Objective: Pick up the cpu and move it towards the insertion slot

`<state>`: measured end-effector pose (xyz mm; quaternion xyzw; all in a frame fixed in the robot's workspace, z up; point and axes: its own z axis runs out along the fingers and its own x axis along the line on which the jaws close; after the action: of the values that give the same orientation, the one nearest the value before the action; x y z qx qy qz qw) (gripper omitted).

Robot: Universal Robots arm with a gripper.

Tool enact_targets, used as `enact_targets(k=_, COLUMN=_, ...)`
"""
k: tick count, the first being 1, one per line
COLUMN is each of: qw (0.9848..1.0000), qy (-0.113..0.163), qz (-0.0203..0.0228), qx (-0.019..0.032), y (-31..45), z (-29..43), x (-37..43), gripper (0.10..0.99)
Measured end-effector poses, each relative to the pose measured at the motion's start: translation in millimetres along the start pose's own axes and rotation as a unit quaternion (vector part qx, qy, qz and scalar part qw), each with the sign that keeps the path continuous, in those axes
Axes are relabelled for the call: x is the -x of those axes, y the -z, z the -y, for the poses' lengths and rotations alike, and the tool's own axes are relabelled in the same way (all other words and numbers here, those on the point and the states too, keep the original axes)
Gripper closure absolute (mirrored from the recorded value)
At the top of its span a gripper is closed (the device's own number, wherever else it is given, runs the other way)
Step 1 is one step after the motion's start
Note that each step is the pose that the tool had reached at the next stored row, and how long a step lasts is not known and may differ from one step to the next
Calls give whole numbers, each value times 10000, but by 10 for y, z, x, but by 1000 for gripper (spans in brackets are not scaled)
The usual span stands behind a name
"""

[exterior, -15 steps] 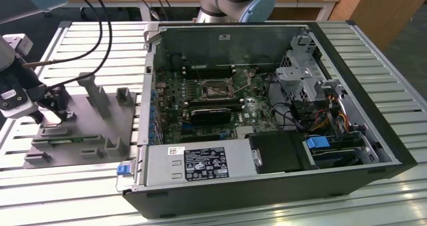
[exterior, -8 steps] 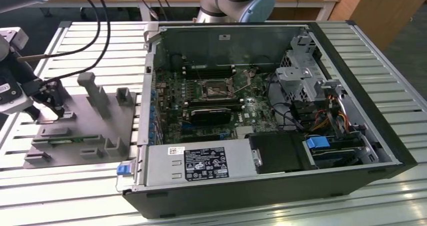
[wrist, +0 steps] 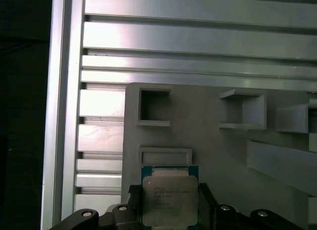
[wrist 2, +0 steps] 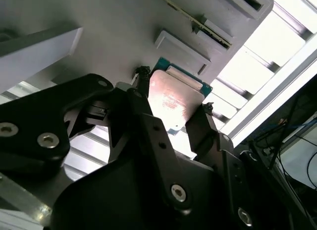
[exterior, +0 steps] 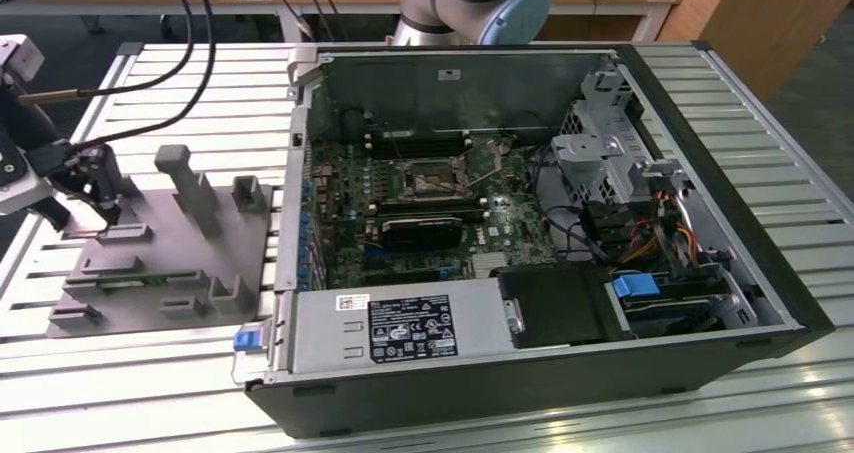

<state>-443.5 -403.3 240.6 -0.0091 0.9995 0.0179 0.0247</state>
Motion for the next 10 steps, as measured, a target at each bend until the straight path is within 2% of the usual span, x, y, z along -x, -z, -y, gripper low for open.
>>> enact_targets(k=10, qw=10000, qy=0, qz=0, qx=0, y=280, z=-10, x=14, gripper=545)
